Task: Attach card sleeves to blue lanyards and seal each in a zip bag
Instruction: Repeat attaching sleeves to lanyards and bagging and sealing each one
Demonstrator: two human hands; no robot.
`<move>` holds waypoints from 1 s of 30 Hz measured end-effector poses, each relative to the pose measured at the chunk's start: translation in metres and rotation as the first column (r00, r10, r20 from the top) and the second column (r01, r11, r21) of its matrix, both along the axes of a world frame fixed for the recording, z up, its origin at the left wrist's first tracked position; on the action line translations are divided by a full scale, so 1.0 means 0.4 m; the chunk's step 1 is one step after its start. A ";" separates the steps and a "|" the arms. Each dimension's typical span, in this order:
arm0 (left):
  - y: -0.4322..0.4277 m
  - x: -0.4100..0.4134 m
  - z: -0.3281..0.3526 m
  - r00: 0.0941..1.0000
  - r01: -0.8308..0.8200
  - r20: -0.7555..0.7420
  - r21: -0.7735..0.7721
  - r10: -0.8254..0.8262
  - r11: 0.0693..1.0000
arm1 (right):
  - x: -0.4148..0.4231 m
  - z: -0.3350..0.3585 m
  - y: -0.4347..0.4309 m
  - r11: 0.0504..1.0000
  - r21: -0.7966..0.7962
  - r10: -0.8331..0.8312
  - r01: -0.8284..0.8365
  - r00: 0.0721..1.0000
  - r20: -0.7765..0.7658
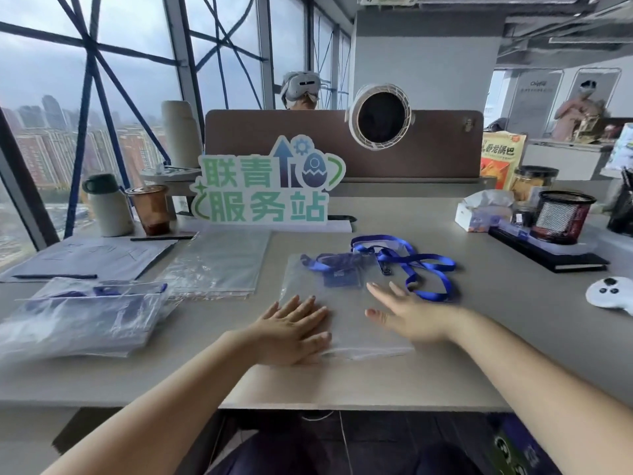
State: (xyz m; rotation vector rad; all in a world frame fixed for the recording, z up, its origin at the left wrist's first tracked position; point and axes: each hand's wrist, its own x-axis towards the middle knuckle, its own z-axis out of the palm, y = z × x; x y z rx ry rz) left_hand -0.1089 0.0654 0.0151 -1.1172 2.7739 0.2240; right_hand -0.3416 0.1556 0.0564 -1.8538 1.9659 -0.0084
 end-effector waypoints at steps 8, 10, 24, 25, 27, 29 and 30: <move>-0.070 -0.025 0.015 1.000 -0.024 -0.018 -0.059 0.023 0.998 | -0.023 -0.045 -0.079 0.996 -0.001 0.090 -0.094 0.959 -0.268; -0.077 -0.035 0.002 0.999 -0.022 0.041 -0.049 0.024 0.999 | -0.024 -0.058 -0.092 0.993 0.052 0.114 -0.103 0.947 -0.300; -0.234 -0.146 0.007 0.985 -0.120 -0.140 -0.102 0.105 0.988 | -0.043 -0.075 -0.300 0.985 -0.168 -0.010 -0.027 0.977 -0.211; -0.249 -0.151 0.014 0.980 -0.125 -0.171 -0.118 0.104 0.985 | -0.049 -0.068 -0.315 0.979 -0.204 -0.017 -0.024 0.980 -0.198; -0.278 -0.161 0.012 0.975 -0.146 -0.185 -0.113 0.124 0.983 | -0.050 -0.069 -0.340 0.979 -0.199 -0.008 -0.032 0.981 -0.196; -0.297 -0.171 -0.009 0.980 -0.164 -0.123 -0.072 0.154 0.984 | -0.044 -0.087 -0.351 0.992 -0.119 0.009 -0.035 0.977 -0.212; -0.303 -0.176 -0.016 0.982 -0.169 -0.097 -0.057 0.163 0.984 | -0.042 -0.092 -0.357 0.994 -0.101 0.012 -0.034 0.976 -0.215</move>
